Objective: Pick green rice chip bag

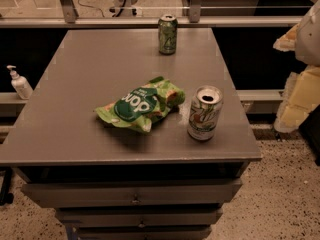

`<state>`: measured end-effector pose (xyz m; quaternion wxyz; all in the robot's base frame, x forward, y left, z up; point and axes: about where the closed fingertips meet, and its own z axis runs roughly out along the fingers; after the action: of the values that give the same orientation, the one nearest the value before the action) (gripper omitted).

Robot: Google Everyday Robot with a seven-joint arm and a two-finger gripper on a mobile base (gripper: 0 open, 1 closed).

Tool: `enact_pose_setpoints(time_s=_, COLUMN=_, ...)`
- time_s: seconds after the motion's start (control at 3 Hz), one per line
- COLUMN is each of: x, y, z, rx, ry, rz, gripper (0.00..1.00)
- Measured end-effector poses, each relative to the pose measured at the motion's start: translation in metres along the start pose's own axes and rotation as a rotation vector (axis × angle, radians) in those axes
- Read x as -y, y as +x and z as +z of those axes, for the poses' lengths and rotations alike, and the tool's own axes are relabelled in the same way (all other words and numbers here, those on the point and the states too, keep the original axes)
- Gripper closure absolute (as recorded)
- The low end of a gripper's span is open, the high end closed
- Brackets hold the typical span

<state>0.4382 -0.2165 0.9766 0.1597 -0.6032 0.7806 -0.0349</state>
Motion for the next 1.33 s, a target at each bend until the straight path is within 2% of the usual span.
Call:
enact_pose_setpoints(time_s=0.33, x=0.000, y=-0.003, z=0.000, rx=0.009, ry=0.001, rz=-0.005, gripper=0.00)
enact_pose_setpoints(time_s=0.67, x=-0.001, y=-0.035, z=0.016, rx=0.081, ry=-0.031, rz=0.029, gripper=0.00)
enact_pose_setpoints(time_s=1.33, x=-0.001, y=-0.159, z=0.055, rx=0.246, ry=-0.086, rz=0.123, gripper=0.00)
